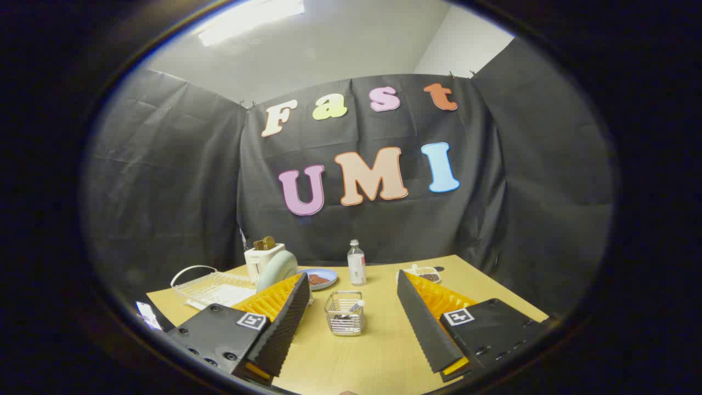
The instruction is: Take the plate from the dish rack, then take the spoon from the basket and place it into the plate.
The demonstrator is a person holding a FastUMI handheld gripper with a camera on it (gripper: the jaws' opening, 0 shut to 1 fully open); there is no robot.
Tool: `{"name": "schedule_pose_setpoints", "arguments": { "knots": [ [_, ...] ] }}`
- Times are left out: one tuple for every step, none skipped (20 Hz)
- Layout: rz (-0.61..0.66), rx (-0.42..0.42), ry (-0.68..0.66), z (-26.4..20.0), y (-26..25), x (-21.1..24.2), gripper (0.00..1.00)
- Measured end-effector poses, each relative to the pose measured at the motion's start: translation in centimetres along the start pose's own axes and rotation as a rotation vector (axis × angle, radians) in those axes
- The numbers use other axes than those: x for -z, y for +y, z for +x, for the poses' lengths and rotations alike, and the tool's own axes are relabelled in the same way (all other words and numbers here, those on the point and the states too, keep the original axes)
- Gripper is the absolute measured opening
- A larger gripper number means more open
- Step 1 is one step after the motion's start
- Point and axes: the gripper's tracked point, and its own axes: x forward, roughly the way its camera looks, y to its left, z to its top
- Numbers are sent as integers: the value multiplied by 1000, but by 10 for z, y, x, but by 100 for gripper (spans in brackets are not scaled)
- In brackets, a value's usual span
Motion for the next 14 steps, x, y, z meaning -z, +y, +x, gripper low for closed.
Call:
{"name": "schedule_pose_setpoints", "arguments": {
  "knots": [
    [-3, 0, 1, 0, 0, 0, 100],
    [-3, 2, 1, 0, -1, 0, 100],
    [-1, 5, 0, 1, -1, -1, 100],
    [3, 8, -2, 1, -2, -2, 100],
    [8, 11, -4, 2, -4, -1, 100],
    [13, 16, -3, 2, -6, 0, 100],
    [16, 22, -3, 2, -8, -1, 100],
    [17, 30, -3, 2, -10, 0, 100],
    [18, 37, -4, 2, -13, -1, 100],
    [20, 44, -5, 1, -15, -2, 100],
    [24, 49, -3, 1, -17, -2, 100],
    [28, 52, -2, 2, -18, 0, 100],
    [32, 56, 0, 2, -19, -1, 100],
    [36, 59, 0, 1, -20, -1, 100]
  ]
}}
